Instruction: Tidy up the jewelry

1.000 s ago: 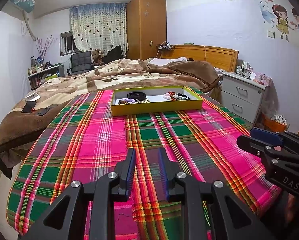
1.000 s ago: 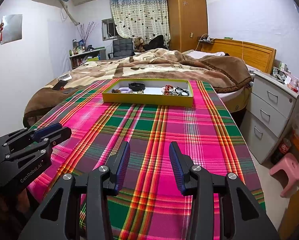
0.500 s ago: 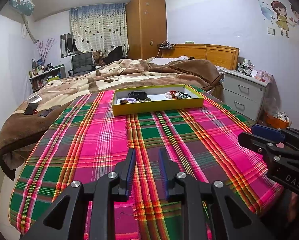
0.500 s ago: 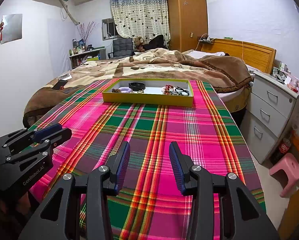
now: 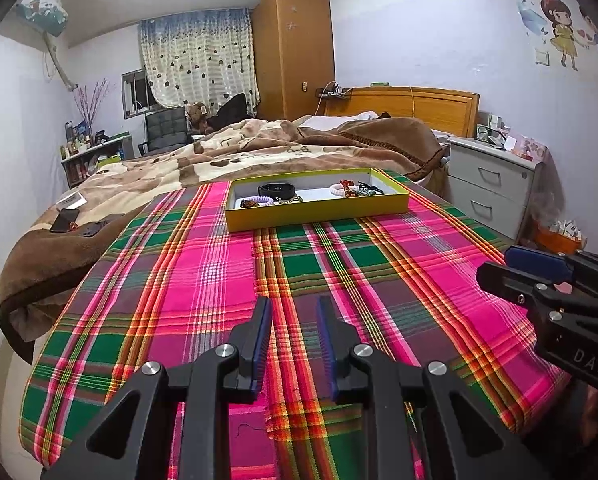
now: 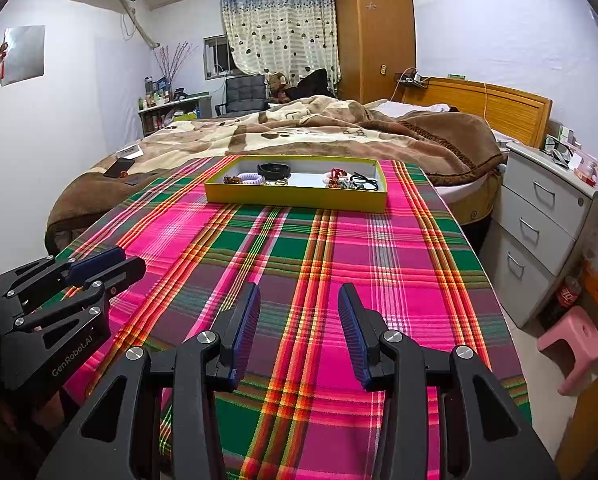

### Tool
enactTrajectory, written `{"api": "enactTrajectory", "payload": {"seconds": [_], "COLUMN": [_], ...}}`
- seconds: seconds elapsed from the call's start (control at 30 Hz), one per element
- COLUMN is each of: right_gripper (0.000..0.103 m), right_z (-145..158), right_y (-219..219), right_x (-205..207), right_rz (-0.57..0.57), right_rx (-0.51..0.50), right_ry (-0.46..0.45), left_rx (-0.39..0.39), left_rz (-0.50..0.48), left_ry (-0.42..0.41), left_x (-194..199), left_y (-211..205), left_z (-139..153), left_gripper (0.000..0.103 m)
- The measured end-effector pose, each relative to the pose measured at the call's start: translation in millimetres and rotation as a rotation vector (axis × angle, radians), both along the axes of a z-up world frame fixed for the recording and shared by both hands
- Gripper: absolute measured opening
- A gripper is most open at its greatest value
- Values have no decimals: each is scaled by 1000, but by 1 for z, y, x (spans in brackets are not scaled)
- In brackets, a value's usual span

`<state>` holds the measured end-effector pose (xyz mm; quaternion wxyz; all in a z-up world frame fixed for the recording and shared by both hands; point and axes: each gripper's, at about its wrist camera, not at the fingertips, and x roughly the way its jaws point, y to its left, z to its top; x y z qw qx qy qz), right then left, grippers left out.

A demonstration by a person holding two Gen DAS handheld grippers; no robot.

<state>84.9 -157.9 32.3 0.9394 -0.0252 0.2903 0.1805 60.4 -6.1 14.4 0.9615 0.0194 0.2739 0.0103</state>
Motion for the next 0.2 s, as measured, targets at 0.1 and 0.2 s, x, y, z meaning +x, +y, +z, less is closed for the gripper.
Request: {"api": "enactTrajectory", "payload": {"seconds": [0.1, 0.2], "right_gripper": [41, 41], "right_z": [0, -1], "right_y": [0, 0], "right_x": [0, -1], "right_rz": [-2, -2], "right_rx": [-1, -2], "right_ry": [0, -1], "left_rx": [-12, -16], "left_rz": [-1, -1], "left_ry": [2, 1], "left_x": [1, 2], "left_y": [3, 4], "left_z": [0, 0], "left_gripper": [23, 23]}}
